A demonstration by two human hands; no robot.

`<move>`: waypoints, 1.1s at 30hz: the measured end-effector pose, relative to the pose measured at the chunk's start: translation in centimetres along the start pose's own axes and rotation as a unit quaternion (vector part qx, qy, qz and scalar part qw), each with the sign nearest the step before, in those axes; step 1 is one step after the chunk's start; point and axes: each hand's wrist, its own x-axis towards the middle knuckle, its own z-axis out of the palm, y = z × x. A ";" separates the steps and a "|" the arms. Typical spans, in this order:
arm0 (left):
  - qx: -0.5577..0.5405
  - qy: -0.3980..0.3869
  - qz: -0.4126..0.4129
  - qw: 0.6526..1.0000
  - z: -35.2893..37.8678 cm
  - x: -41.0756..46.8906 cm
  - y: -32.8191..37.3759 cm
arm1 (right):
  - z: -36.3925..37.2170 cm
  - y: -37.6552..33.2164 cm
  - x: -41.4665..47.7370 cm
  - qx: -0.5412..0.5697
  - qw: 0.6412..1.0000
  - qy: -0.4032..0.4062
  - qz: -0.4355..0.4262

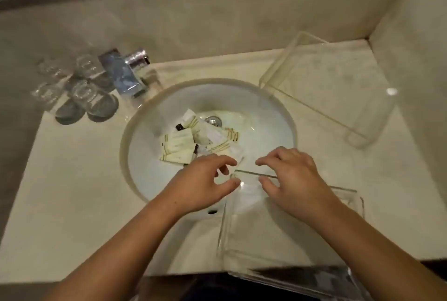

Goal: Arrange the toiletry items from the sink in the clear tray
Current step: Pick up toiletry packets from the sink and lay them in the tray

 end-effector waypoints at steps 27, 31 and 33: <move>0.039 0.088 0.072 0.993 -1.6 -8.8 -14.2 | 9.3 -7.8 -1.8 -0.031 0.982 0.147 -0.115; 0.031 0.087 0.060 0.994 -2.3 -9.6 -16.1 | 9.9 -9.4 -0.9 -0.029 0.981 0.138 -0.137; 0.027 0.075 0.062 0.995 -2.7 -9.6 -16.7 | 9.7 -9.8 -0.6 -0.037 0.981 0.125 -0.143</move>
